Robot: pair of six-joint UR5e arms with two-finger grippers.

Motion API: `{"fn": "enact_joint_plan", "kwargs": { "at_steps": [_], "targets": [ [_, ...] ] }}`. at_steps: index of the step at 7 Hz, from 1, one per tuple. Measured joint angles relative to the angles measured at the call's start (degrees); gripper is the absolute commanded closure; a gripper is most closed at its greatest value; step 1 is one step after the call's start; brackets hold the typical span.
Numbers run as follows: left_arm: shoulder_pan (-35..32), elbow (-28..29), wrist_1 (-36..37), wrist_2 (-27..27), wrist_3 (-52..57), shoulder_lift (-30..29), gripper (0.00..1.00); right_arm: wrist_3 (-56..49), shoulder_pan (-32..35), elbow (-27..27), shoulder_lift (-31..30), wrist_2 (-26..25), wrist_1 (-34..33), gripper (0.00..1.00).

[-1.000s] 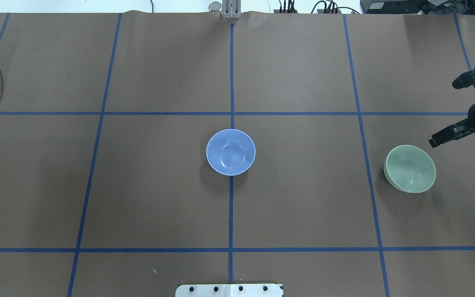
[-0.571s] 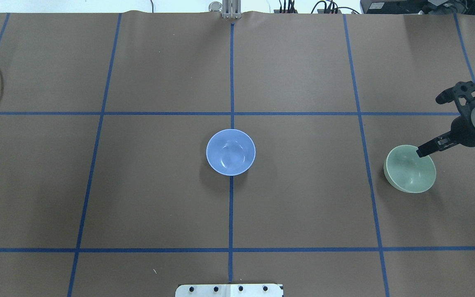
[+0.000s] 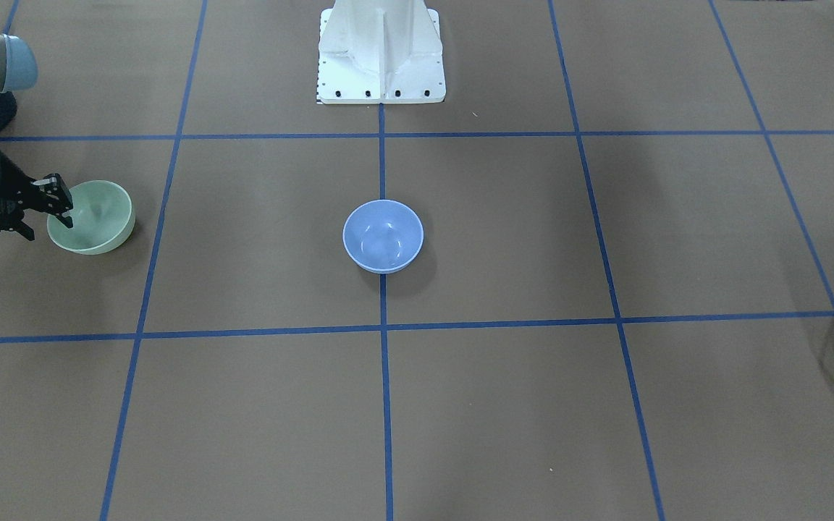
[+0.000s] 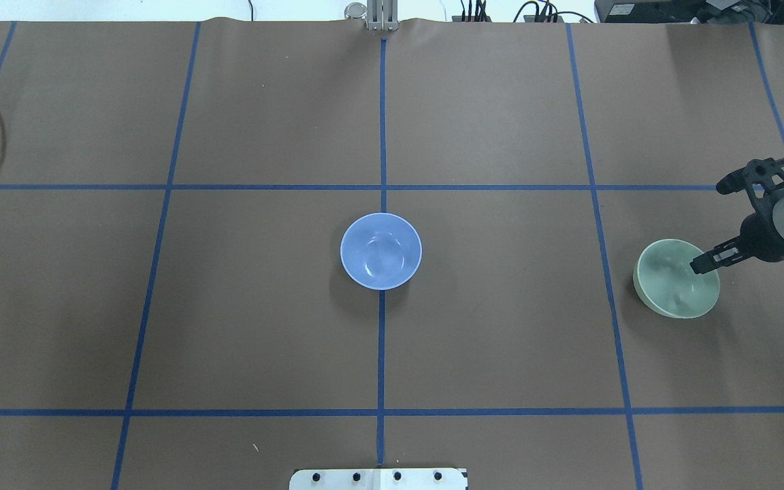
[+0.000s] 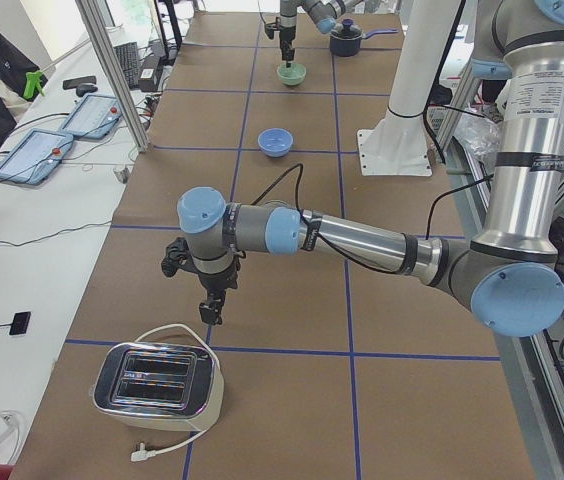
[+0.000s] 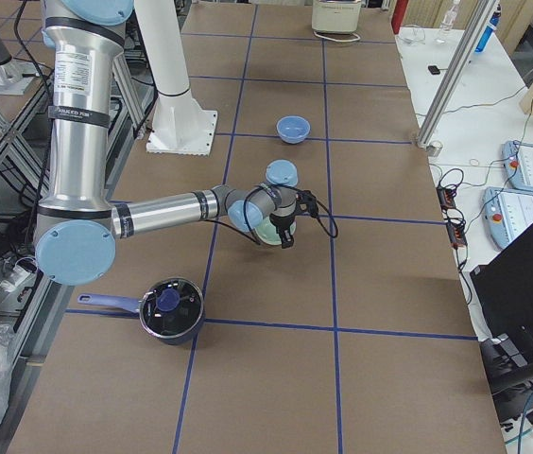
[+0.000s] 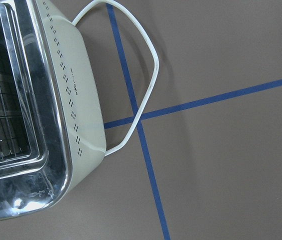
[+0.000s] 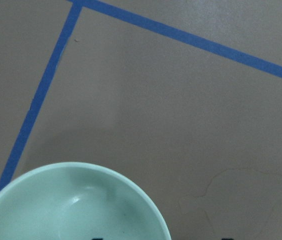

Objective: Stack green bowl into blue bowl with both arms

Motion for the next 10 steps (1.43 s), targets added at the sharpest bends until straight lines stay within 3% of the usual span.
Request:
{"fn": "enact_joint_plan", "kwargs": {
  "at_steps": [1,2,5,7,10],
  "targets": [
    [0.02,0.02,0.0,0.0,-0.06,0.12,0.02,0.09,-0.19,-0.33,-0.16,0.08,0.19,0.75],
    [0.03,0.03,0.0,0.0,-0.08,0.28,0.02,0.13,-0.39,-0.57,-0.21,0.11,0.24,1.0],
    [0.03,0.15,0.05,-0.02,-0.31,0.4,0.02,0.53,-0.47,-0.56,-0.13,1.04,0.26,1.0],
    [-0.05,0.26,0.23,-0.73,-1.07,1.48,0.02,2.7,0.53,0.21,1.4,5.26,0.18,1.0],
    [-0.73,-0.25,-0.15,-3.0,-6.65,3.49,0.02,12.98,3.29,0.76,10.17,9.92,-1.78,1.0]
  ]
}}
